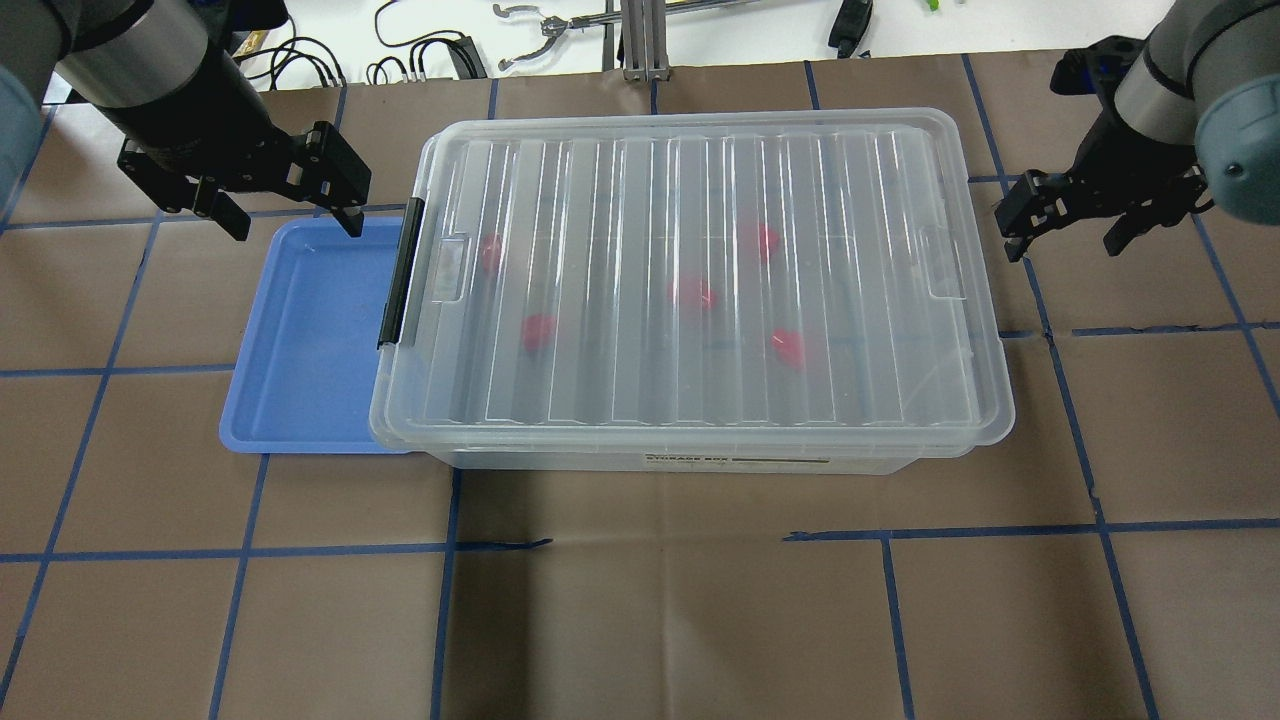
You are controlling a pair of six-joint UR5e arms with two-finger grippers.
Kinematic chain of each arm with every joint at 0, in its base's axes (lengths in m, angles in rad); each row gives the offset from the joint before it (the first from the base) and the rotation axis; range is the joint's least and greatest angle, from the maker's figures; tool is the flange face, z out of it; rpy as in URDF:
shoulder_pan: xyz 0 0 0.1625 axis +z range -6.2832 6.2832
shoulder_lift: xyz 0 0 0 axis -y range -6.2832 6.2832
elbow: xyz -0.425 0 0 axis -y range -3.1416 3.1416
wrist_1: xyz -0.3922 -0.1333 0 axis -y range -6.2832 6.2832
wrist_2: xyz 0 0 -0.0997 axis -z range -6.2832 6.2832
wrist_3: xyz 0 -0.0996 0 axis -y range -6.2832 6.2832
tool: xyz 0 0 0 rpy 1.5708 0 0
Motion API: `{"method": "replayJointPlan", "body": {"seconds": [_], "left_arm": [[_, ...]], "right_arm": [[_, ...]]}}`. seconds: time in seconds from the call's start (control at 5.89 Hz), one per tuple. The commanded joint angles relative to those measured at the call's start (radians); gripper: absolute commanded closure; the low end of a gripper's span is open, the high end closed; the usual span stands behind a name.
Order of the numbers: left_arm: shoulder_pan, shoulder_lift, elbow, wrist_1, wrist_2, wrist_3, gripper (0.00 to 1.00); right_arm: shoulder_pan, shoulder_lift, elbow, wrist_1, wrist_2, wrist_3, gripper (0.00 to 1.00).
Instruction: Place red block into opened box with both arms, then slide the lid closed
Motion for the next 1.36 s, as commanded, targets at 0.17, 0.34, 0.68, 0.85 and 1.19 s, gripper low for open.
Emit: {"method": "replayJointPlan", "body": {"seconds": [0.17, 0.34, 0.68, 0.85, 1.19], "left_arm": [[0.000, 0.004, -0.002, 0.000, 0.002, 0.001, 0.02], [0.000, 0.005, -0.004, 0.000, 0.002, 0.001, 0.02], [0.000, 0.001, -0.002, 0.000, 0.003, 0.001, 0.02], [0.000, 0.001, -0.002, 0.000, 0.003, 0.002, 0.02], [0.000, -0.006, -0.002, 0.015, 0.002, -0.004, 0.02]], "right_arm": [[0.155, -0.036, -0.206, 0.210, 0.003, 0.196, 0.00], [0.218, -0.036, -0.249, 0.267, 0.006, 0.289, 0.00], [0.318, -0.024, -0.265, 0.275, 0.017, 0.422, 0.00], [0.318, -0.022, -0.263, 0.276, 0.017, 0.410, 0.00], [0.308, -0.022, -0.254, 0.276, 0.014, 0.378, 0.00]]}}
